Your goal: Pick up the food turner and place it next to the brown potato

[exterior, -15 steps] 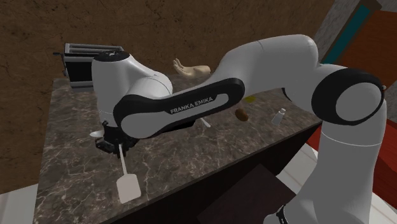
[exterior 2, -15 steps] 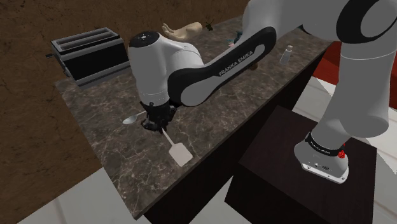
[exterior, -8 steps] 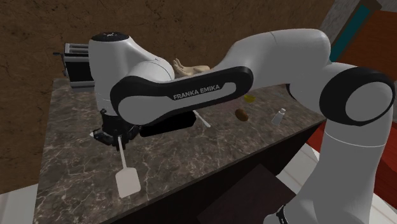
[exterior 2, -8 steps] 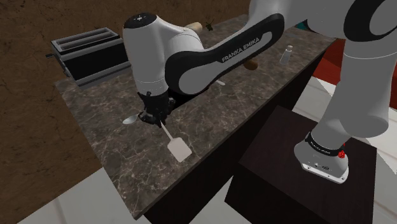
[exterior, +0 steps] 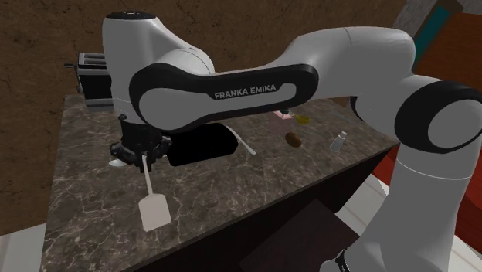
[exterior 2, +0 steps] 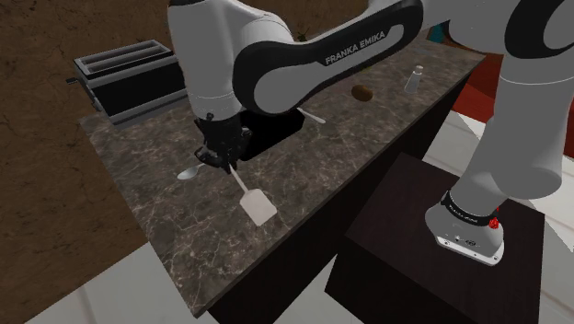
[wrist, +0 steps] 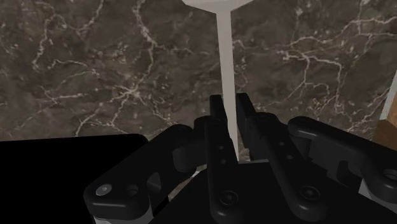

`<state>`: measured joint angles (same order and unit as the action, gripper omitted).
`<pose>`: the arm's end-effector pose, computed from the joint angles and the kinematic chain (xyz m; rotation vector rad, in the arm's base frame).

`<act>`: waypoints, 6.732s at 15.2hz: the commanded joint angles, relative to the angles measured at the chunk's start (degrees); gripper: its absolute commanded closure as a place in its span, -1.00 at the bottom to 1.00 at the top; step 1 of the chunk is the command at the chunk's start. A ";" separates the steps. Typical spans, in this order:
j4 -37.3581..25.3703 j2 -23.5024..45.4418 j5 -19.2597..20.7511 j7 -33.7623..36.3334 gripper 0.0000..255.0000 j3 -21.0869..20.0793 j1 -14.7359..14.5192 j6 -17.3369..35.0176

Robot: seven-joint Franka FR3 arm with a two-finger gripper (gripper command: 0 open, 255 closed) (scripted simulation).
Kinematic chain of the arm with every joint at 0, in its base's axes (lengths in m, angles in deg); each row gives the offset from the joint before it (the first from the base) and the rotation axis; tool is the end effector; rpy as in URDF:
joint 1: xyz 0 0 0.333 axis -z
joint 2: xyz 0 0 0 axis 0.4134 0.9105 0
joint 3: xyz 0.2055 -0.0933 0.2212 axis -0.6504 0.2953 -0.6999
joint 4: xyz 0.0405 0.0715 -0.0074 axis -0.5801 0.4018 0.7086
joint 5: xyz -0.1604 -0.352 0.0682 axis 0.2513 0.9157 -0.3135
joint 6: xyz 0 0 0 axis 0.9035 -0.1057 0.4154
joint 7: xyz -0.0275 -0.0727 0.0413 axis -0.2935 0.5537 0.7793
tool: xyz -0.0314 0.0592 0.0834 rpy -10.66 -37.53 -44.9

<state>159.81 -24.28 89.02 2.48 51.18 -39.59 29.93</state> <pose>0.4991 0.4360 0.4641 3.1281 -0.2231 0.1048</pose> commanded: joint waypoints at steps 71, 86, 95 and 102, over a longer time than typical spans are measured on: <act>-28.22 17.03 -17.59 -86.41 1.00 32.99 50.60 -6.74; -18.15 17.93 -17.73 -86.81 1.00 32.93 50.50 4.22; -16.51 18.71 -17.74 -86.89 1.00 32.84 50.53 6.65; -16.11 19.68 -17.65 -87.03 -1.00 32.87 50.53 7.96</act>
<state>139.25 -7.26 71.79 -84.92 84.64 11.93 40.46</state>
